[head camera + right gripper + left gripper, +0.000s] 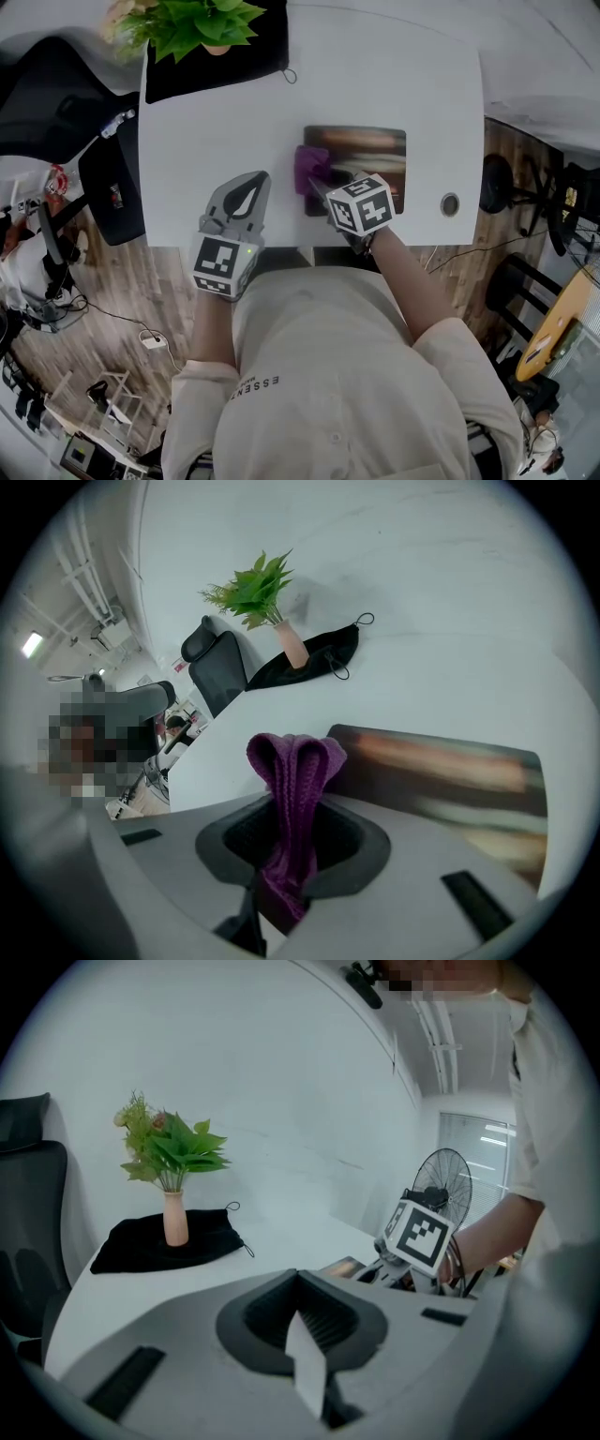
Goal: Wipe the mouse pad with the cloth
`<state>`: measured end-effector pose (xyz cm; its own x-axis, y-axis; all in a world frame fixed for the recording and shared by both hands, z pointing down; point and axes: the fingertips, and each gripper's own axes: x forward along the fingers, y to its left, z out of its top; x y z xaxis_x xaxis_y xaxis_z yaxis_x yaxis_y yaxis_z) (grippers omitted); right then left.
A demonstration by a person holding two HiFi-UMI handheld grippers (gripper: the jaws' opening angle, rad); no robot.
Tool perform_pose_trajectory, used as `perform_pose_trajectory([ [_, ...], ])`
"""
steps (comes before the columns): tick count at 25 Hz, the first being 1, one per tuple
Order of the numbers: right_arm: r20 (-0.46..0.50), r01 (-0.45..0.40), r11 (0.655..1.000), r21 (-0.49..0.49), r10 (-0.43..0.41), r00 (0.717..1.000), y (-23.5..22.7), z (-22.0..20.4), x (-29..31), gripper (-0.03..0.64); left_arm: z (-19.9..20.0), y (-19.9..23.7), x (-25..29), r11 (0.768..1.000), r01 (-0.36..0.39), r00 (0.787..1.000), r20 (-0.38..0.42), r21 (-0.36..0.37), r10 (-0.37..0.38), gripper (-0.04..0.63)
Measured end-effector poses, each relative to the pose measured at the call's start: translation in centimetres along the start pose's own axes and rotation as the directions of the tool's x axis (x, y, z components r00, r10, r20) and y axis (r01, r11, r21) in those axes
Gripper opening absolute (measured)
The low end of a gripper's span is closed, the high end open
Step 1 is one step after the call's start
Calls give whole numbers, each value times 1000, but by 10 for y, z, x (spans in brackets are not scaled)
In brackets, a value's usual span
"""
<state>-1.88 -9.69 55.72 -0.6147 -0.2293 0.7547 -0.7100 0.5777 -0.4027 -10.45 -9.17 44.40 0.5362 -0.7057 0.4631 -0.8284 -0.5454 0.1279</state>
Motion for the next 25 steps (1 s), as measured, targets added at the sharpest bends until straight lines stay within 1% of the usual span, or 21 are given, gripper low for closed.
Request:
perform_pose_trajectory([
  [9,-1,10,1000,17,-10,1000,-24,-9,-16,91,5,-13,14,1000,-1,1000,5,1,1,2],
  [19,-8,43,998,45,-43,999,-72,-27,-52,92,17,-54,49,998,49,999,-17,41,-48,2],
  [25,-5,65,995,71,-65,998,-99,-40,-73,92,21,-76,65,996,70,997,-21,52,-69,2],
])
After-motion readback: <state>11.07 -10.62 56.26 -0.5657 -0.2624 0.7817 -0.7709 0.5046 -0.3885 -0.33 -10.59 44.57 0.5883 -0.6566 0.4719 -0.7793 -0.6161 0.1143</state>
